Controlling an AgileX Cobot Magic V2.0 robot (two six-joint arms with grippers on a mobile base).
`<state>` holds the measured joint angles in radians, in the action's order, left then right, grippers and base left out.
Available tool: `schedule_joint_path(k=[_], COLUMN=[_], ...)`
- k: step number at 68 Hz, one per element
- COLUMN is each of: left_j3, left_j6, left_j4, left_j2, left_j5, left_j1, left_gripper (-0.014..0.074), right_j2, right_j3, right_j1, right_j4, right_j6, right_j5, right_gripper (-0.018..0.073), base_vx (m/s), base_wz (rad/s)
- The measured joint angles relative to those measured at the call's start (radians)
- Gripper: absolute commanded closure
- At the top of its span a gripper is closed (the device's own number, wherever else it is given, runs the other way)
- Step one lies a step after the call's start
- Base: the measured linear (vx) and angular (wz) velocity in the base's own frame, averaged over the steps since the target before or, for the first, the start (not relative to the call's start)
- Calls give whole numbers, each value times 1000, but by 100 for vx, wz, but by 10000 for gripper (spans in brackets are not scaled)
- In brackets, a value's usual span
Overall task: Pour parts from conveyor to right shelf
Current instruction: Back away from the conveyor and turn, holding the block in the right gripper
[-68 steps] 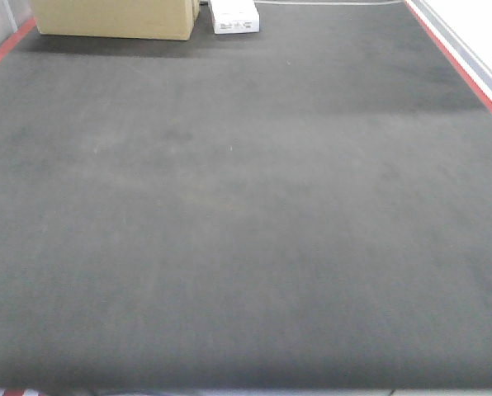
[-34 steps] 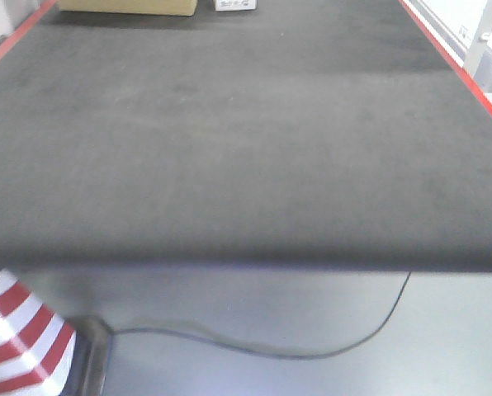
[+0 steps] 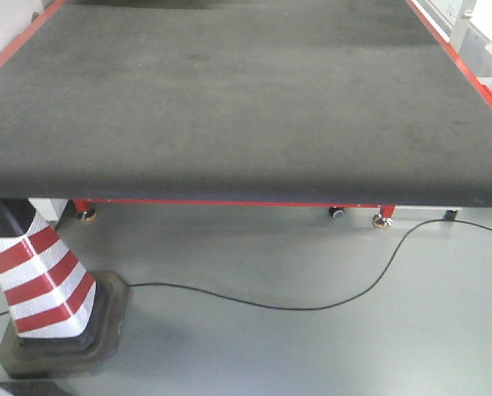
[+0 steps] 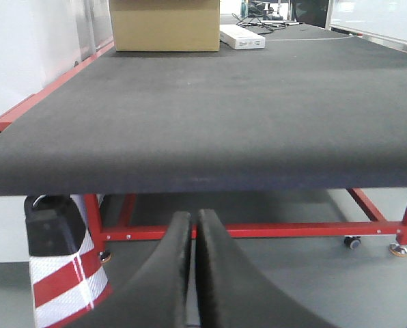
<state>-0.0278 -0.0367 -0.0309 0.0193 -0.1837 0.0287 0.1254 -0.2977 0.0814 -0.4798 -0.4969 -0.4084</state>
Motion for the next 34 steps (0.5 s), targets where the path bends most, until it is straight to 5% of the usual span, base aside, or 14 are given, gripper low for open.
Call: schedule_joint_path(k=[19, 34], left_j3=[0, 0], left_j6=[0, 0], left_j4=[0, 0], left_j2=[0, 0], left_j5=[0, 0], left_j1=[0, 0], left_gripper=[603, 603], right_j2=[0, 0], right_j3=[0, 0], right_j1=[0, 0], right_j4=[0, 0], right_j6=[0, 0], right_j5=[0, 0], right_gripper=[565, 565], base_vx=[-21, -13], base_wz=[-5, -45])
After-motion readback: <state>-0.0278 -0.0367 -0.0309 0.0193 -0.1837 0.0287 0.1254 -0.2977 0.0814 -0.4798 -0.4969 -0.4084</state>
